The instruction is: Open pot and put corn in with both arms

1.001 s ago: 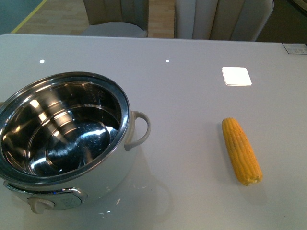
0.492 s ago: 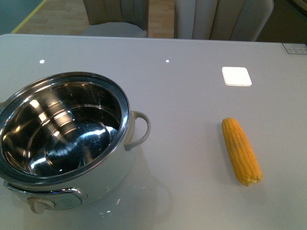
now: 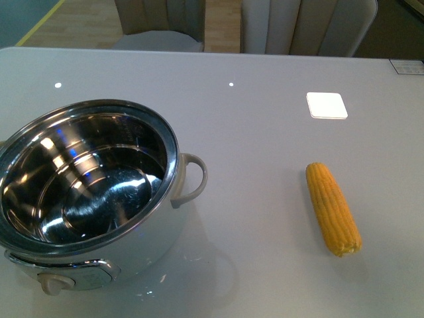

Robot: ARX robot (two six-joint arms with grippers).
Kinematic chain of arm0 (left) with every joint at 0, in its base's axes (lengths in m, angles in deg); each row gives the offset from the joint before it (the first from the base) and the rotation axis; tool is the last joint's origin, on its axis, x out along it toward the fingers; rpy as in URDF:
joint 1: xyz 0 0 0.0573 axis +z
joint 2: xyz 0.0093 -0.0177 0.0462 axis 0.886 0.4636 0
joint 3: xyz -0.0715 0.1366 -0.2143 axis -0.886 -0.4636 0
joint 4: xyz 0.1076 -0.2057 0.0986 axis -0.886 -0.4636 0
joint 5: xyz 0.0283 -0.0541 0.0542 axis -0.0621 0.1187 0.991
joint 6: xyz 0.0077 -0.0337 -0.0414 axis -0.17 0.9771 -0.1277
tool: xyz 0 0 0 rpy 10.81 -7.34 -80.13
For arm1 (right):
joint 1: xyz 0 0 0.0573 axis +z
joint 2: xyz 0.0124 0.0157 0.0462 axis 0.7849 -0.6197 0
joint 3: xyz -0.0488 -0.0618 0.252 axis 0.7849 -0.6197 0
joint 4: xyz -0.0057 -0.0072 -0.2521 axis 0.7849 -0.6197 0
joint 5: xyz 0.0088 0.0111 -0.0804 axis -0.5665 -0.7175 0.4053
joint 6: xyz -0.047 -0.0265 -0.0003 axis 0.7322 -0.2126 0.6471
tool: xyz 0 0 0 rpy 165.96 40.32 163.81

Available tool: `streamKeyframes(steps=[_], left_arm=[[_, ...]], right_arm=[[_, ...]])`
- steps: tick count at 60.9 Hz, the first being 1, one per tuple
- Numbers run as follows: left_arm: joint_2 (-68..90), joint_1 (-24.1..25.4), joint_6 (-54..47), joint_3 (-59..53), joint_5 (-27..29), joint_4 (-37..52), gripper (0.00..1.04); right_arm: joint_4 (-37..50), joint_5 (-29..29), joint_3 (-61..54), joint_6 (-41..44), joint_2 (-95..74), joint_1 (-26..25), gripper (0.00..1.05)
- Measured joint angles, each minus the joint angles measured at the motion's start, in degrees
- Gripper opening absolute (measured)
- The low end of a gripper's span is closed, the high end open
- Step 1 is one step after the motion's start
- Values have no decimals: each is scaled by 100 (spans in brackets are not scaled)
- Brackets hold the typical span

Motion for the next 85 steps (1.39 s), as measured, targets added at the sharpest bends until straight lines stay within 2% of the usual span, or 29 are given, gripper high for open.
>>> streamKeyframes(steps=[9,25,57,59,72,77,85], left_arm=[[0,0,2,0,0,0,98],[0,0,0,0,0,0,98],[0,0,0,0,0,0,98],[0,0,0,0,0,0,98],[0,0,0,0,0,0,98],[0,0,0,0,0,0,98],[0,0,2,0,0,0,98]], right_arm=[[658,-201,640,39,-1878,155,96],[1047,-258,1541,153,-4074,306,96],[920,-234,2887,122,-6092,704,96],[918,-216,2922,109,-6172,710,93],[872,-125,2981,105,-6448,710,61],[855,-199,2879,103,-6306,713,43],[846,-234,2636,111,-5934,710,33]])
